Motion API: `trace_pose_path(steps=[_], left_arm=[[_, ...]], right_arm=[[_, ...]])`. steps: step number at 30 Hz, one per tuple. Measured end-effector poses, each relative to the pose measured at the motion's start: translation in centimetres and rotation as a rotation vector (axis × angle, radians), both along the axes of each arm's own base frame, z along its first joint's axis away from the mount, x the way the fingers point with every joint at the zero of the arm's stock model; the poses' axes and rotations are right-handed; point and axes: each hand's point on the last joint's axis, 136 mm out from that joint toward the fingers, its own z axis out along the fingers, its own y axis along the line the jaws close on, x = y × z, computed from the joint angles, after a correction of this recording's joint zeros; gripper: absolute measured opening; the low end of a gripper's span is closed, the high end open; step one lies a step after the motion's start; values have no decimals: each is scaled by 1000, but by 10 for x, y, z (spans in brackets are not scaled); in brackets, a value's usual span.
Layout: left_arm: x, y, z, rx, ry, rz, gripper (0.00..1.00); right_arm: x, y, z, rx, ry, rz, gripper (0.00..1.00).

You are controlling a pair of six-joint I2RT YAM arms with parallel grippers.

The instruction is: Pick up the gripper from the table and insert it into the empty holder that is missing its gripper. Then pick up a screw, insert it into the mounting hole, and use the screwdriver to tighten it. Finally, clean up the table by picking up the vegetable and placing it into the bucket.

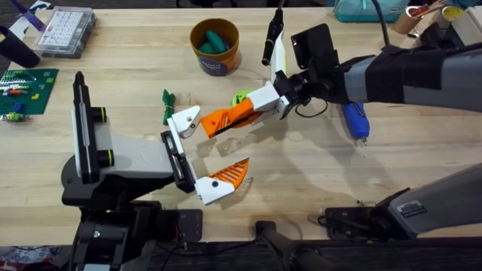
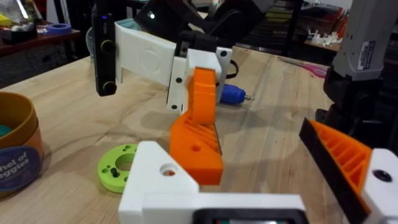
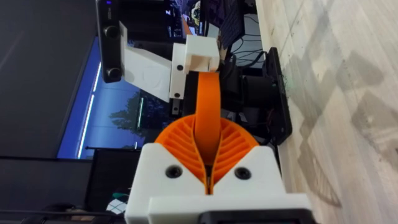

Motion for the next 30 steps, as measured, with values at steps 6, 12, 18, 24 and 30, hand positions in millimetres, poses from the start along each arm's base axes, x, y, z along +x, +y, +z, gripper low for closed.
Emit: trace_pose_path(steps=[6, 12, 18, 24, 30], left_arm=[[0, 0, -2, 0, 21, 0, 985], [0, 0, -2, 0, 23, 0, 985], [0, 0, -2, 0, 23, 0, 985], [0, 0, -2, 0, 23, 0, 985], [0, 0, -2, 0, 23, 0, 985]], right_arm=[[0, 0, -1, -12, 14, -4, 16], [0, 0, -2, -18, 24, -6, 15], [0, 0, -2, -23, 37, -6, 16], [0, 0, -2, -26, 42, -6, 15], [0, 0, -2, -27, 44, -6, 16]])
